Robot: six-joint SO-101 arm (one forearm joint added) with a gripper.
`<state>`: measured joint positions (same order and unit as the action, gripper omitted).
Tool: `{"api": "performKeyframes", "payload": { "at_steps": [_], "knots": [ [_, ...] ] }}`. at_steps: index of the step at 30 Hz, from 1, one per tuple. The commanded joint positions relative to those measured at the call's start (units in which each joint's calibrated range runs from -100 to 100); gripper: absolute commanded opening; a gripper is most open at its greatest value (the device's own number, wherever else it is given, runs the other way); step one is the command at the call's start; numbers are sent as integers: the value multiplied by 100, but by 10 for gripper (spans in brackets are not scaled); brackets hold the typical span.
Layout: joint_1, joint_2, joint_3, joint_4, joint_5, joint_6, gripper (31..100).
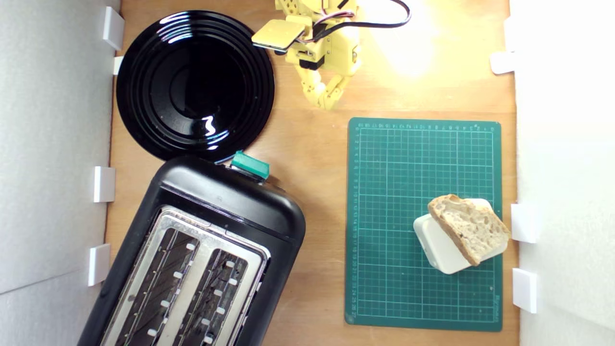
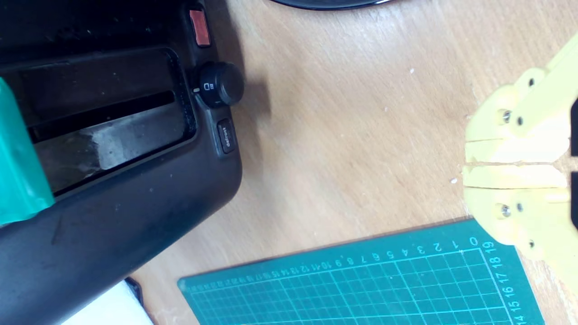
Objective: Pick bread and place in toaster
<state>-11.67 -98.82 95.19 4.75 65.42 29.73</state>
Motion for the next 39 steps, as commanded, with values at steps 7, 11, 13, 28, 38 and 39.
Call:
{"api": "performKeyframes", "payload": {
  "at_steps": [7, 11, 13, 28, 38, 39],
  "knots": [
    [-34, 24, 27, 5, 19, 27, 403],
    [-34, 24, 27, 5, 19, 27, 403],
    [-34, 24, 27, 5, 19, 27, 407],
    [-9, 32, 27, -4, 19, 22, 403],
    [-42, 32, 27, -4, 11, 54, 408],
    [-42, 32, 27, -4, 11, 59, 404]
  ]
}}
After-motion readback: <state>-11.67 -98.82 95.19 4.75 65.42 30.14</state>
